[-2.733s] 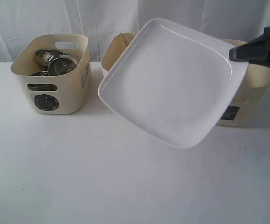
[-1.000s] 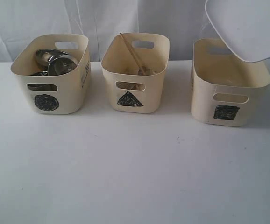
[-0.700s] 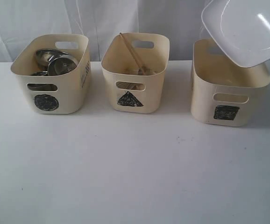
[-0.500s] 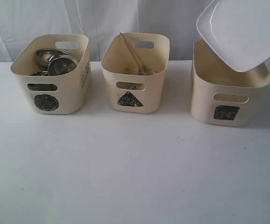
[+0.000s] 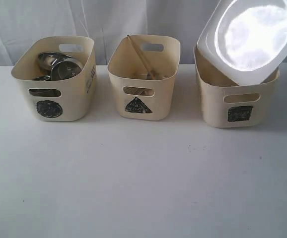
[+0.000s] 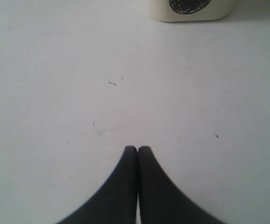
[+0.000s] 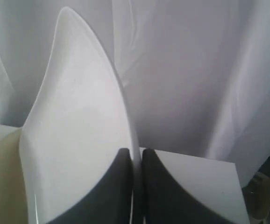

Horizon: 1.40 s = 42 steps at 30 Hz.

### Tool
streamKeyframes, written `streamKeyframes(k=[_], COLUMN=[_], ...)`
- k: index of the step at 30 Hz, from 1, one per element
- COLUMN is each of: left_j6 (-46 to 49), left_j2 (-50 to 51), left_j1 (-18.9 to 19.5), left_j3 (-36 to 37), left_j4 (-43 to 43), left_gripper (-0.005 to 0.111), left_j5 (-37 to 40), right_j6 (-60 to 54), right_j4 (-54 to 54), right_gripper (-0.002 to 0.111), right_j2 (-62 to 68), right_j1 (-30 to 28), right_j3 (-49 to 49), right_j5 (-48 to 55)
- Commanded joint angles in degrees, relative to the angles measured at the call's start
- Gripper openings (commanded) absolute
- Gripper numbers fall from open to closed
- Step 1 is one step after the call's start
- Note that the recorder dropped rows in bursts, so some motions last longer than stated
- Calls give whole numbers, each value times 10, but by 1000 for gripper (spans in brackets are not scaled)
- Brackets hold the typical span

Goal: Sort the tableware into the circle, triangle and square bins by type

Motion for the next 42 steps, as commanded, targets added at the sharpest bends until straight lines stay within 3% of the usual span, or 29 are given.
streamKeyframes(k=[1,13,28,31,36,42], left_j6=[-1,-1,-1,-1,-1,-1], left_j2=[-3,-3,-3,-3,-3,-3], left_j1=[-1,-1,-1,-1,-1,-1], left_j3=[2,2,2,2,2,2], left_j4=[-3,-3,-3,-3,-3,-3], left_gripper=[0,0,0,0,0,0], left_j5=[16,16,16,16,16,16], right_j6=[-4,-3,88,107,136,149], right_j4=[-13,-71,-105,-105,-105,-105], right_gripper=[0,0,1,11,39,44], right_j2=[12,27,61,61,61,34], right_j1=[21,30,31,31,31,31], right_j3=[-5,-3,-3,-3,-3,-3], right_j5=[-21,1,53,57,64,62])
